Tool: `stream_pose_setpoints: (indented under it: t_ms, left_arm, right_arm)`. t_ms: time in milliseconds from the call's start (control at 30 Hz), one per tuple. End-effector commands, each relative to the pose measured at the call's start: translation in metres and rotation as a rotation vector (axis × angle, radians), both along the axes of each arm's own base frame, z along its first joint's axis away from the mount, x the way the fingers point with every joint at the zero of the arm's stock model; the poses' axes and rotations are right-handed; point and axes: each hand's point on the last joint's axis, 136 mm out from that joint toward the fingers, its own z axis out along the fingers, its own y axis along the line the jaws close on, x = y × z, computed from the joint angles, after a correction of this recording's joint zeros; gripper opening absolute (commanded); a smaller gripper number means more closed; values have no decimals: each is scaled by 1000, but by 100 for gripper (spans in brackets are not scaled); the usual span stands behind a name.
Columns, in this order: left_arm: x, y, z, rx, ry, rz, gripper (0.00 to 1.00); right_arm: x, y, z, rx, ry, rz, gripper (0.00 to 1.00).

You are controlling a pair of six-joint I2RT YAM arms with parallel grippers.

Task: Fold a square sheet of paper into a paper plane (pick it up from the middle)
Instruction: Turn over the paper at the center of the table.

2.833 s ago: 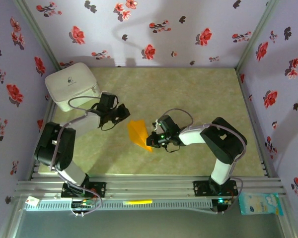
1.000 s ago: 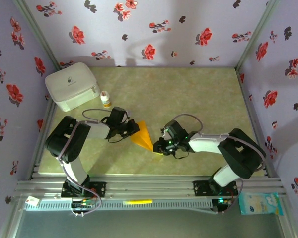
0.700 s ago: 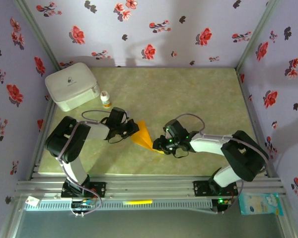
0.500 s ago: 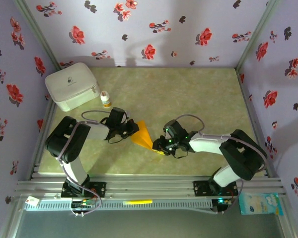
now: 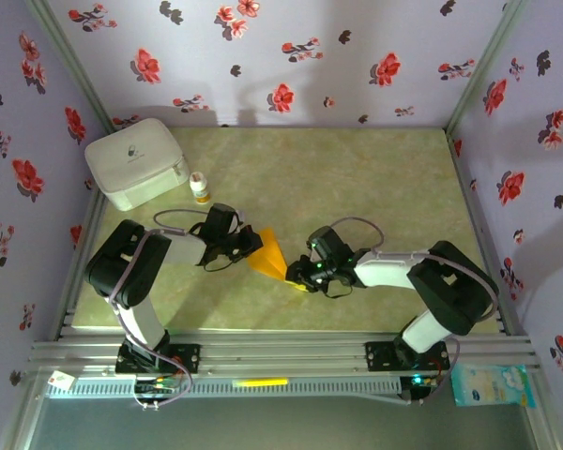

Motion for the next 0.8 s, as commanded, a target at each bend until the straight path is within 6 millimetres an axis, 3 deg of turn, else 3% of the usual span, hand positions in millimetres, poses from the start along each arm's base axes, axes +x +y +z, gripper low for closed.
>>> stream_pose_setpoints:
  t_ms: [0, 433, 600, 767]
  left_arm:
    - [-21, 31, -40, 135, 122, 60, 1]
    - [-19, 29, -34, 115, 109, 61, 1]
    - [-17, 25, -29, 93, 100, 57, 1]
    - [-12, 20, -17, 64, 77, 54, 3]
  right_arm:
    - [8, 10, 6, 41, -29, -9, 29]
    - [17, 12, 7, 84, -83, -26, 29]
    - [20, 12, 6, 102, -94, -29, 24]
    - [18, 12, 9, 138, -106, -14, 11]
